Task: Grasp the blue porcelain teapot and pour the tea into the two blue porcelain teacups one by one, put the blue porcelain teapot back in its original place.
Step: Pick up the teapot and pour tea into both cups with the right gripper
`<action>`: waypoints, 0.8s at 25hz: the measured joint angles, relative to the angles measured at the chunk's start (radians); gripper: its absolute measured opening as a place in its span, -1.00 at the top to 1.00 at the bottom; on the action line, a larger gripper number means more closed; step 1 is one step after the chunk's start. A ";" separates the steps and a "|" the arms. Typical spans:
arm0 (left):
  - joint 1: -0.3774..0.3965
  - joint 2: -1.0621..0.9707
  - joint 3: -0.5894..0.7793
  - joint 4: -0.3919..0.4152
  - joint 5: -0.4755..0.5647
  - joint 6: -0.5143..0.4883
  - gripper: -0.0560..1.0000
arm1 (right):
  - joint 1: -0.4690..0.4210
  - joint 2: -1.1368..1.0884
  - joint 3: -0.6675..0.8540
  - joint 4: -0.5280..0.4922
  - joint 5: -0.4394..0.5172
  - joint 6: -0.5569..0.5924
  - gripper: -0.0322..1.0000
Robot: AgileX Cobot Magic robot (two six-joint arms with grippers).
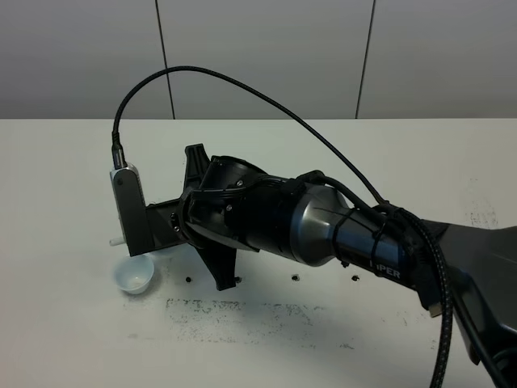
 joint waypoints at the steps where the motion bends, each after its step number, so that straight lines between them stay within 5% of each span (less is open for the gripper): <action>1: 0.000 0.000 0.000 0.000 0.000 0.000 0.04 | 0.002 0.001 0.000 -0.013 0.000 0.000 0.85; 20: 0.000 0.000 0.000 0.000 0.000 0.000 0.04 | 0.037 0.035 0.000 -0.304 -0.008 -0.020 0.85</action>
